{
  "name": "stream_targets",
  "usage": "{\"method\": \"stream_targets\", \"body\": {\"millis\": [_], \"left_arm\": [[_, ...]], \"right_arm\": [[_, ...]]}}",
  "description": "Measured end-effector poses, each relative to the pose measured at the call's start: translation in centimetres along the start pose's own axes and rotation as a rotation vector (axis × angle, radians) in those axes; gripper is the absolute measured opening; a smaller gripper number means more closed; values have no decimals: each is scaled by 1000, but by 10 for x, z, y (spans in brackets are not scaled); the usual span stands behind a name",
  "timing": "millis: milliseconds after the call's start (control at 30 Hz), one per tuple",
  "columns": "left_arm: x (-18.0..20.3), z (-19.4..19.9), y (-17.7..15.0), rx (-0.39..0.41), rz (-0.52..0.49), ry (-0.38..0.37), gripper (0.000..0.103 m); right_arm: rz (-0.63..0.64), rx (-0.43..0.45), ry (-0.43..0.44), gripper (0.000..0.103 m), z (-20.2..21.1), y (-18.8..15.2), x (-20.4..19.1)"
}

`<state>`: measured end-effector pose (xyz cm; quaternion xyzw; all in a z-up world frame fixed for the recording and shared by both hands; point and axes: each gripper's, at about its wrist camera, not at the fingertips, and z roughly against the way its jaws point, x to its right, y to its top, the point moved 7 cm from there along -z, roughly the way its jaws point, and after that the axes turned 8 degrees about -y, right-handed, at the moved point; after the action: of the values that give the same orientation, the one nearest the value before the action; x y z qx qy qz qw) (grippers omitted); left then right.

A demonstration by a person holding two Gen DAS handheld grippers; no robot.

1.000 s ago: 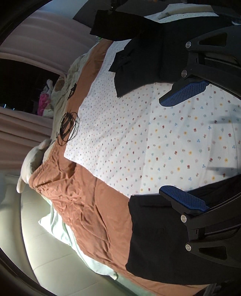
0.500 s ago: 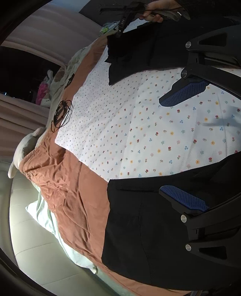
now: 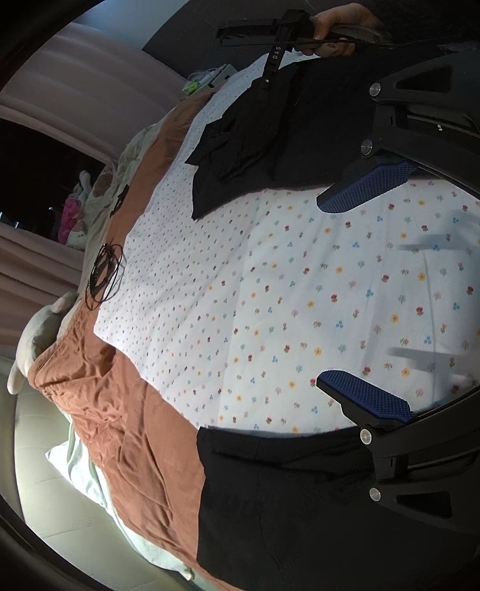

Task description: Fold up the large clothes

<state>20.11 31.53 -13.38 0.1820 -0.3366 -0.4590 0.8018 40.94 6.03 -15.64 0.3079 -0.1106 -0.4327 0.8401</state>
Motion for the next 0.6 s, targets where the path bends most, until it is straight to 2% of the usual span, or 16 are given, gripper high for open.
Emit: {"method": "stream_targets", "body": {"millis": [333, 600], "left_arm": [[46, -12, -35, -47, 8, -68, 88], [74, -17, -62, -75, 12, -102, 88]], "right_arm": [[-103, 29, -58, 62, 69, -48, 85], [-185, 31, -125, 62, 108, -98, 152]]}}
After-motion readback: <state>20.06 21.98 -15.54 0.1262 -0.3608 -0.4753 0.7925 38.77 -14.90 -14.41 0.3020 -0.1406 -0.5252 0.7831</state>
